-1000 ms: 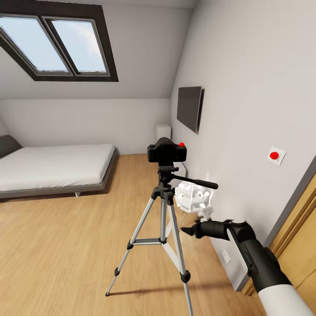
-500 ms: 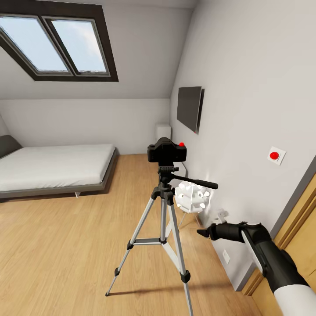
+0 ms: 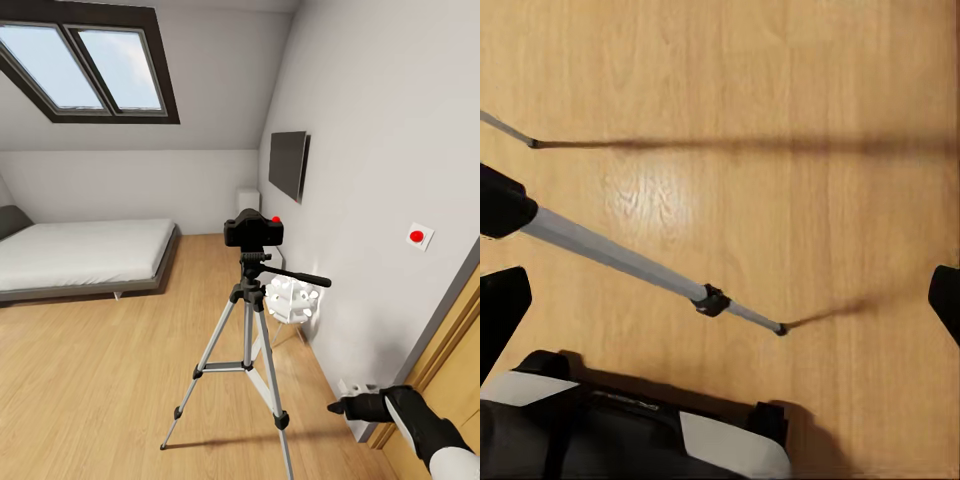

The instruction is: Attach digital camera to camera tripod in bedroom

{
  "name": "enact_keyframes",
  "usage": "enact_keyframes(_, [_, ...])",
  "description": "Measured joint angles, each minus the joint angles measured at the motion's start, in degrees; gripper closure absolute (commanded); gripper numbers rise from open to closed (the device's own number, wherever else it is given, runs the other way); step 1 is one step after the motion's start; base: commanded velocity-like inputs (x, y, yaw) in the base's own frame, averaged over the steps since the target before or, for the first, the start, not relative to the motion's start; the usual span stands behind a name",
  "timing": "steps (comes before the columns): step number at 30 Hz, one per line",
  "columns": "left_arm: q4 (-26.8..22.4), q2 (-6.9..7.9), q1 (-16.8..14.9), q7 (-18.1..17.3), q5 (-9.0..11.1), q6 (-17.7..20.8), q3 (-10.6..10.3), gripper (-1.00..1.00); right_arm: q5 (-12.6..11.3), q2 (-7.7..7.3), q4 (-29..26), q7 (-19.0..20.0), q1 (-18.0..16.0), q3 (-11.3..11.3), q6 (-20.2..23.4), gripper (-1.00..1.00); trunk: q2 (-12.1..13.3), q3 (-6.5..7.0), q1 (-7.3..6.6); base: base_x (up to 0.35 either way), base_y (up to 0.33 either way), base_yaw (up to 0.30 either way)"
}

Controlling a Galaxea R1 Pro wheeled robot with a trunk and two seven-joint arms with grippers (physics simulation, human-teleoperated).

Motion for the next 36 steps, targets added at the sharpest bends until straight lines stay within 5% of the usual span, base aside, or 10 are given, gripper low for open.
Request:
enact_keyframes(16, [0.00,0.00,0.30,0.06,0.09,0.00,0.01,-1.00,-0.09,0.01,22.32,-7.93,-0.02,0.03,-10.03,-1.00,0.00,0.00,0.00,0.000,0.000,0.000])
enact_keyframes(20, [0.00,0.06,0.32,0.07,0.09,0.00,0.01,-1.00,-0.11,0.00,29.97,-9.80,-0.01,0.02,-16.63,-1.00,0.00,-0.01,0.00,0.000,0.000,0.000])
enact_keyframes(26, [0.00,0.07,0.34,0.08,0.12,0.00,0.01,-1.00,-0.17,0.00,33.45,-10.23,-0.03,-0.01,-19.35,-1.00,-0.01,0.00,0.00,0.000,0.000,0.000])
enact_keyframes(27, [0.00,0.09,0.39,0.05,0.17,0.00,0.01,-1.00,-0.20,0.16,35.71,-11.01,0.04,0.17,-19.94,-1.00,0.00,-0.01,0.00,0.000,0.000,0.000])
enact_keyframes(28, [0.00,0.02,0.40,0.01,0.10,0.00,-0.02,-1.00,-0.59,0.97,37.07,-16.17,0.26,-0.02,-20.27,-1.00,0.00,-0.01,0.00,0.000,0.000,0.000])
enact_keyframes(31, [0.00,0.01,0.41,0.00,0.10,0.00,-0.03,-1.00,-0.67,1.12,37.22,-18.40,0.83,-0.10,-21.02,-1.00,0.00,0.00,0.00,0.000,0.000,0.000])
enact_keyframes(32, [-0.01,0.01,0.41,-0.01,0.06,0.00,-0.05,-1.00,-0.69,1.31,37.31,-21.60,3.12,-0.06,-24.69,-1.00,-0.01,0.00,0.00,0.000,0.000,0.000])
enact_keyframes(36, [0.00,0.00,0.41,-0.01,0.08,-0.02,-0.02,-1.00,-0.72,1.67,37.32,-23.30,5.39,-0.13,-27.68,-1.00,-0.01,0.15,0.00,0.000,0.000,0.000])
